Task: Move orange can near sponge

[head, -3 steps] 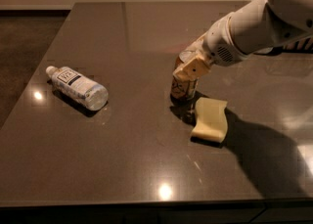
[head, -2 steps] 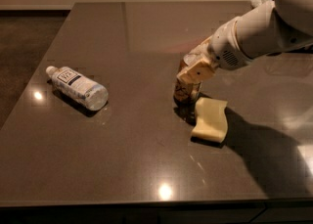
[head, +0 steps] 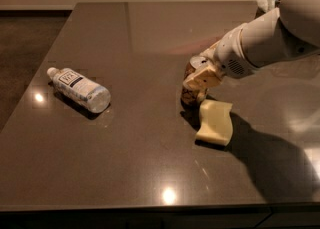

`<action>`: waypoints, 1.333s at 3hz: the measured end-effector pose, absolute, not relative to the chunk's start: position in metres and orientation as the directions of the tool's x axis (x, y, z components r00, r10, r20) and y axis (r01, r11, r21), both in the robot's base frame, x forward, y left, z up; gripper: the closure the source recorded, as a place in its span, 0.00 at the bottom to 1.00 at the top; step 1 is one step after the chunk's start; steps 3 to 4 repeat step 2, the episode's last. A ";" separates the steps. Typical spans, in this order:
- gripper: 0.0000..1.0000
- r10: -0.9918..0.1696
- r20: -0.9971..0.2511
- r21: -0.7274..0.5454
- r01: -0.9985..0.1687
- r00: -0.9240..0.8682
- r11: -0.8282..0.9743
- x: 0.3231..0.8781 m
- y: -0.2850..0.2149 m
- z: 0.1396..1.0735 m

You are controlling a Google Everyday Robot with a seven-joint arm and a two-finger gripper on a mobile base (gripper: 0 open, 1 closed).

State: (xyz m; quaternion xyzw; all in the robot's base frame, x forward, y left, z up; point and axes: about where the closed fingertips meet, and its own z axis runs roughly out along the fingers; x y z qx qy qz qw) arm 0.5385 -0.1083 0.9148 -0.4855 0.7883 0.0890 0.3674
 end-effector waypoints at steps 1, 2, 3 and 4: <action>0.00 -0.701 -0.665 -0.217 -0.832 -0.256 0.510 0.538 -0.107 0.915; 0.00 -0.701 -0.665 -0.217 -0.832 -0.256 0.510 0.538 -0.107 0.915; 0.00 -0.701 -0.665 -0.217 -0.832 -0.256 0.510 0.538 -0.107 0.915; 0.00 -0.701 -0.665 -0.217 -0.832 -0.256 0.510 0.538 -0.107 0.915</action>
Offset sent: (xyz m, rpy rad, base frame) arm -0.0004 0.0016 0.0001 -0.0009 -0.0002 0.0029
